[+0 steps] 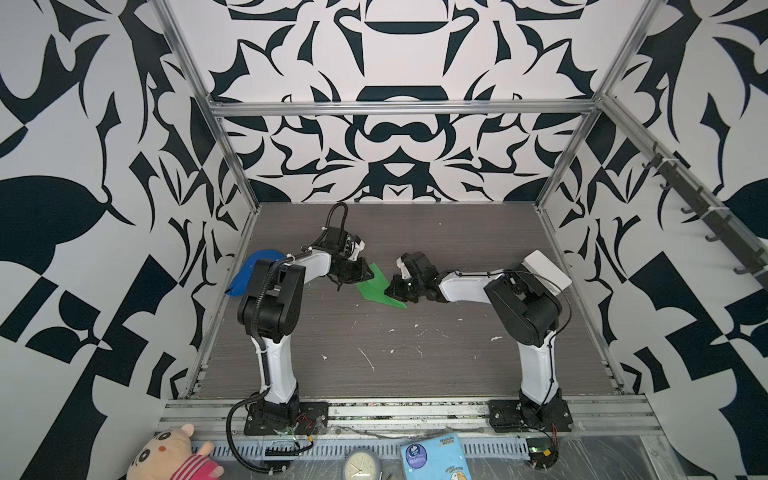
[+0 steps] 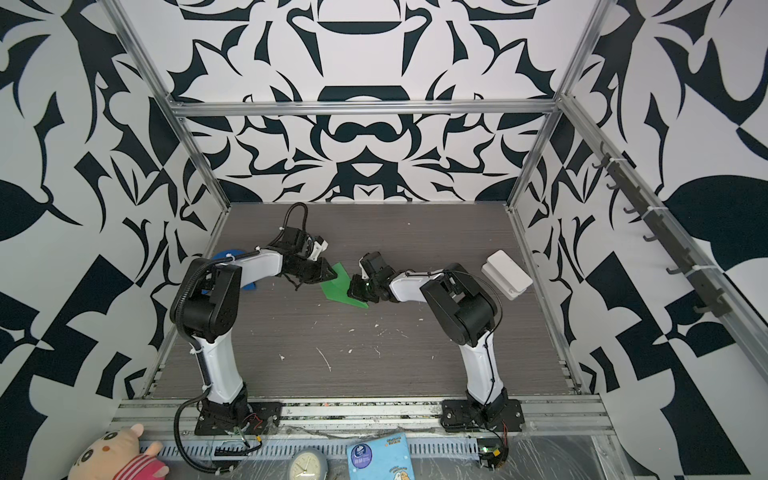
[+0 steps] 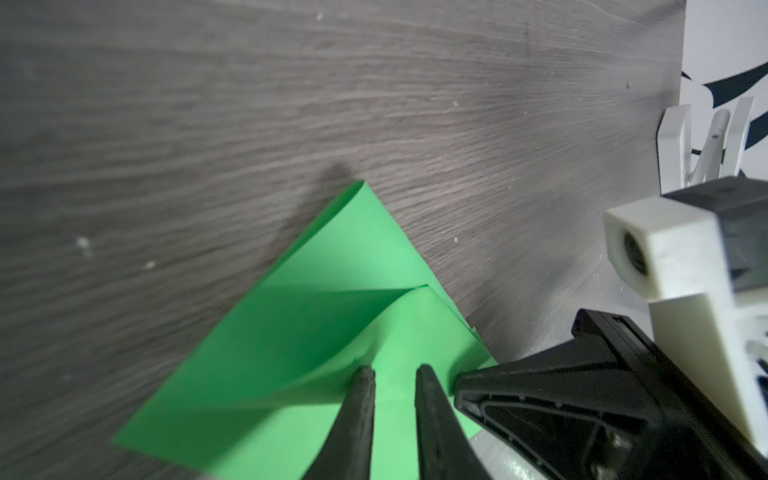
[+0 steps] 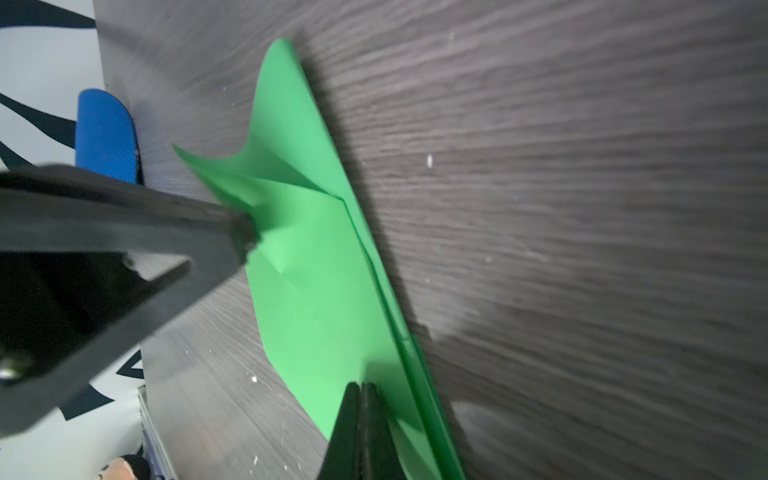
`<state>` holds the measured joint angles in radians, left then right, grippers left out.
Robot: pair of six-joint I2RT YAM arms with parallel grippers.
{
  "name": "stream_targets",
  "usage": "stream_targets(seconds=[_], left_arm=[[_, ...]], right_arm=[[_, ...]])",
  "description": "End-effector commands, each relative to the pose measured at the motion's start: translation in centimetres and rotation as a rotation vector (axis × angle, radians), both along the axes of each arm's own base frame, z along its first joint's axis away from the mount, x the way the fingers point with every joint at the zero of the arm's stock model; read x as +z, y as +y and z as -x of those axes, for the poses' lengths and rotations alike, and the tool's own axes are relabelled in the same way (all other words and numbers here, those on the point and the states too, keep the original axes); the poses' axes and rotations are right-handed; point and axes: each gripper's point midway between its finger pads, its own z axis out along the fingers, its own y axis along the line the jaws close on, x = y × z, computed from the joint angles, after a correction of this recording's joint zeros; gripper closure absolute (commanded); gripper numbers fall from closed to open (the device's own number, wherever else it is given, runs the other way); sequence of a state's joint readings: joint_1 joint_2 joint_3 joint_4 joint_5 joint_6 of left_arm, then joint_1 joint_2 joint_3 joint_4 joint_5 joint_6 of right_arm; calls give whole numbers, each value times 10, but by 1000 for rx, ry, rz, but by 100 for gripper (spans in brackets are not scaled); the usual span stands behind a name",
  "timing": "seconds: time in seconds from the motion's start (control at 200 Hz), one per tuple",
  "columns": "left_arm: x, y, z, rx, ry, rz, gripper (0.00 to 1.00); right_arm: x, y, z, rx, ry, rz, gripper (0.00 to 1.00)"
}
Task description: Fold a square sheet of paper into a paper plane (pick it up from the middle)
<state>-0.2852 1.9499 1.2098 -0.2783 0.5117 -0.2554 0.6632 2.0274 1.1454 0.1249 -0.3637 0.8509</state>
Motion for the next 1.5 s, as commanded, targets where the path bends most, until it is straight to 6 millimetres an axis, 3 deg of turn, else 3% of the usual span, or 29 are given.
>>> stream_targets(seconds=[0.0,0.205,0.33,0.715,0.995,1.22,1.495], left_arm=[[9,0,17,-70,19,-4,78],[-5,-2,28,-174,54,-90,84],[-12,4,24,-176,54,-142,84],[-14,-13,19,-191,83,-70,84],[-35,4,16,-196,125,-199,85],[-37,15,7,-162,122,-249,85],[-36,55,-6,-52,142,-306,85]], right_arm=[[-38,-41,31,19,134,168,100],[-33,-38,28,38,133,165,100],[-35,-37,28,35,137,161,100],[-42,-39,31,30,157,171,100],[-44,-40,32,21,166,170,100],[-48,-44,36,20,176,190,100],[-51,-47,38,20,184,201,100]])
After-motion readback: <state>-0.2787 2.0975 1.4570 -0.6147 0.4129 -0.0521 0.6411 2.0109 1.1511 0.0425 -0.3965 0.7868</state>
